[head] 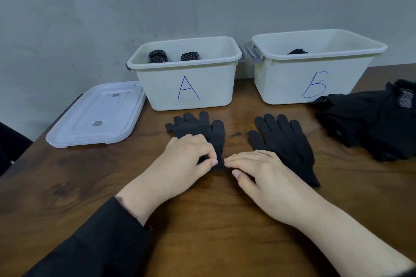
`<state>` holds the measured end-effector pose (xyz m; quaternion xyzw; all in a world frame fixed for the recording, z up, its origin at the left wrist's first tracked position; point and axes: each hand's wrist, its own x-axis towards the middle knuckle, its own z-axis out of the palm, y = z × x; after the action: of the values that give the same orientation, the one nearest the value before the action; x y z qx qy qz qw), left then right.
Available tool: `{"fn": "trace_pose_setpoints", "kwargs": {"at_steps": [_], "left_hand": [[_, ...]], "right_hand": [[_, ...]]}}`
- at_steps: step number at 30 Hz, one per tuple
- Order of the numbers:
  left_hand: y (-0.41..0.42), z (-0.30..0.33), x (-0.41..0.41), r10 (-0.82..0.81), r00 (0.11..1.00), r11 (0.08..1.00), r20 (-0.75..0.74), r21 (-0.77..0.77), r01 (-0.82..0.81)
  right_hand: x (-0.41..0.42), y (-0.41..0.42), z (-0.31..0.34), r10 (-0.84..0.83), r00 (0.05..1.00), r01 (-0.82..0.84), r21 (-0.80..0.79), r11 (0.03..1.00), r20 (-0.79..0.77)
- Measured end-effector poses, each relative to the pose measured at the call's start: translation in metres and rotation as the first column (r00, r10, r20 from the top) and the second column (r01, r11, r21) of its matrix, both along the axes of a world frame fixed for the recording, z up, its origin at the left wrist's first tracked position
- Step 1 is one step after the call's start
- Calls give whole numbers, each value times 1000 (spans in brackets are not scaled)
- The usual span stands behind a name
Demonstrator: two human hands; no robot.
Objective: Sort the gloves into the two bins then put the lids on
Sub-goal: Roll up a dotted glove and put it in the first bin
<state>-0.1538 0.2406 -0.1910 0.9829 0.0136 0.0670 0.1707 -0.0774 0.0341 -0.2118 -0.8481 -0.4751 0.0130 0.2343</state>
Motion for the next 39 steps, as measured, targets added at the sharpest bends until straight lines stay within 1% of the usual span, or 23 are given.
{"fn": "trace_pose_setpoints", "kwargs": {"at_steps": [5, 8, 12, 17, 21, 24, 26, 27, 28, 30, 32, 35, 36, 37, 39], "left_hand": [[1, 1, -2, 8, 999, 999, -39, -52, -10], [-2, 3, -2, 33, 998, 997, -44, -66, -36], [-6, 5, -1, 29, 997, 999, -72, -12, -29], [-14, 3, 1, 98, 992, 994, -79, -46, -101], [-24, 3, 6, 171, 983, 985, -73, 28, -170], [-27, 1, 6, 154, 987, 985, -47, 88, -149], [-26, 1, 5, 143, 989, 985, -46, 101, -138], [-25, 2, 6, 147, 988, 987, -40, 72, -144], [-23, 6, 6, 165, 986, 986, -21, 3, -165], [-18, 14, 6, 236, 970, 951, 59, -218, -218], [-18, 23, 7, 322, 936, 881, 142, -408, -241], [-36, 33, 14, 410, 898, 757, 162, -609, -236], [-44, 35, 18, 412, 897, 732, 160, -645, -221], [-52, 36, 22, 395, 905, 726, 160, -658, -201], [-67, 37, 30, 316, 935, 759, 159, -633, -149]], "right_hand": [[0, -3, 4, -22, 999, 23, 29, 999, -39], [1, -4, 5, -53, 992, 61, 63, 996, -115], [1, -4, 7, -77, 982, 92, 77, 993, -173], [0, -4, 9, -93, 972, 116, 93, 989, -216], [-1, -4, 10, -106, 967, 132, 96, 987, -233], [0, -4, 9, -111, 965, 138, 100, 985, -236], [0, -5, 9, -116, 963, 145, 107, 984, -241], [0, -5, 9, -118, 963, 149, 112, 983, -244], [0, -5, 9, -118, 961, 151, 118, 981, -249], [1, -6, 10, -121, 954, 164, 141, 976, -273], [1, -6, 10, -127, 939, 189, 172, 967, -318], [2, -6, 13, -116, 894, 257, 284, 924, -432], [2, -6, 16, -87, 870, 277, 335, 900, -486], [2, -7, 19, -45, 841, 294, 387, 874, -539], [3, -8, 23, 37, 780, 336, 466, 819, -625]]}}
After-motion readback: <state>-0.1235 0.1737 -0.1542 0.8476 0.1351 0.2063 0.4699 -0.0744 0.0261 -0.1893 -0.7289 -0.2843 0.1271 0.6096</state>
